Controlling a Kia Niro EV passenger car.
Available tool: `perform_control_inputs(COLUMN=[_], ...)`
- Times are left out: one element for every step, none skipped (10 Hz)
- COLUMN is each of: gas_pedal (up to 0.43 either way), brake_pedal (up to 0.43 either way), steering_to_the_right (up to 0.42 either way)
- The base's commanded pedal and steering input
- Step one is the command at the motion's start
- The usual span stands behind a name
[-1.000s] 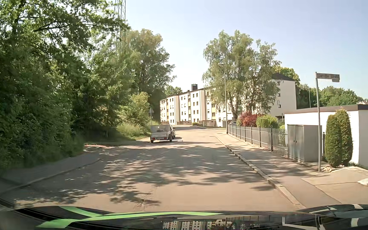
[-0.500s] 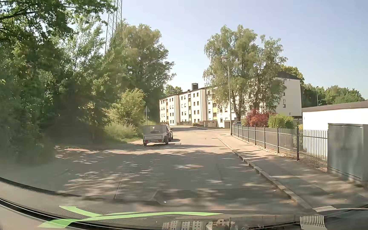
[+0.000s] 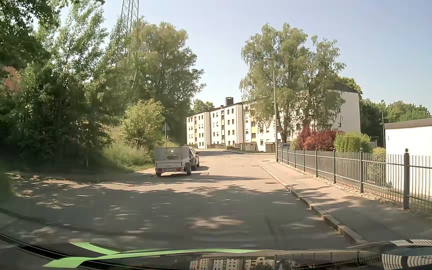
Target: Follow the waypoints while adhering to traffic rules and regulations
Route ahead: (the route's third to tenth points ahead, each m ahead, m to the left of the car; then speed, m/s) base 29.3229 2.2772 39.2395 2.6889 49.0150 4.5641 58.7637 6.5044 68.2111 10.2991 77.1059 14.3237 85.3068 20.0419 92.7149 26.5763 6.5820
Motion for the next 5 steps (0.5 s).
perform_control_inputs(gas_pedal=[0.020,0.020,0.020,0.020,0.020], brake_pedal=[0.000,0.000,0.000,0.000,0.000], steering_to_the_right=[-0.001,0.000,0.000,0.000,0.000])
